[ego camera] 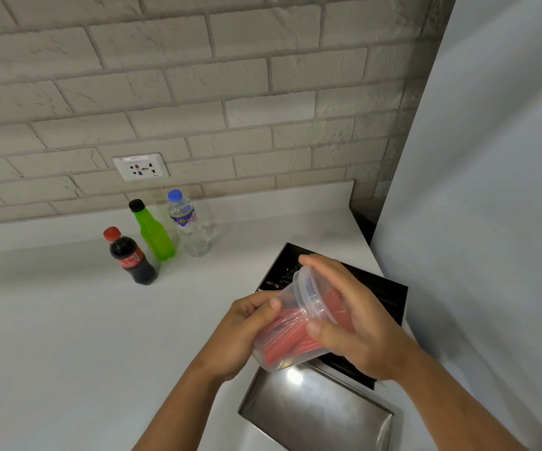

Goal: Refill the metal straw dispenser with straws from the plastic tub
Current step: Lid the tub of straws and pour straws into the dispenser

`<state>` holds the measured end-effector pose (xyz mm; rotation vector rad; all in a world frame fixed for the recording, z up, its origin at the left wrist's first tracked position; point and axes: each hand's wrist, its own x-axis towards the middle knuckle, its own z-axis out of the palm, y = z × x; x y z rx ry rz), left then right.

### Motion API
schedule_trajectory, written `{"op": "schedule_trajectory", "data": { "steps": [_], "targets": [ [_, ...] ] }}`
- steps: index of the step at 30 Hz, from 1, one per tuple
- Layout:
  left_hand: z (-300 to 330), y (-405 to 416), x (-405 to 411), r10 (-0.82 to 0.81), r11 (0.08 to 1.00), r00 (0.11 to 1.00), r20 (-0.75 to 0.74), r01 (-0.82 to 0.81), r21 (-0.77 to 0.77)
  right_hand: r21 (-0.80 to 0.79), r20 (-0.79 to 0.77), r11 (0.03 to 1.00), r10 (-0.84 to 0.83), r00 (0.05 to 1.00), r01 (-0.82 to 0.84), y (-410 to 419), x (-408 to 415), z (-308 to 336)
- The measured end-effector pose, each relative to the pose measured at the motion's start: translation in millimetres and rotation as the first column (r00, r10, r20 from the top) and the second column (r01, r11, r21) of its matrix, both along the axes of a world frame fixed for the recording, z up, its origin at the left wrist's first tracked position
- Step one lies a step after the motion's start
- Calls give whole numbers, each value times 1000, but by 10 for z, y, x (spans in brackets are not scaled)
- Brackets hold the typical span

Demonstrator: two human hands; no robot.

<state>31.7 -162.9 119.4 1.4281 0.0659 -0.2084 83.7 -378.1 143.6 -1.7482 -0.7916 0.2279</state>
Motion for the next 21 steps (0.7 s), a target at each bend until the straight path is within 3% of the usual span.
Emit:
{"op": "schedule_trajectory", "data": {
  "steps": [5, 12, 18, 21],
  "targets": [
    [-29, -19, 9, 21, 1000, 1000, 4, -21, -16, -2, 100, 1000, 15, 995, -15, 5, 59, -24],
    [-24, -187, -60, 215, 967, 949, 230, -240, 83, 89, -71, 991, -90, 993, 96, 14, 54, -92],
    [-80, -256, -84, 361, 903, 893, 268, -407, 139, 108, -123, 979, -158, 980, 172, 38, -15, -104],
    [-49, -297, -110, 369, 918, 914, 167, -387, 91, 94, -15, 983, -155, 988, 155, 12, -18, -79]
  ]
}}
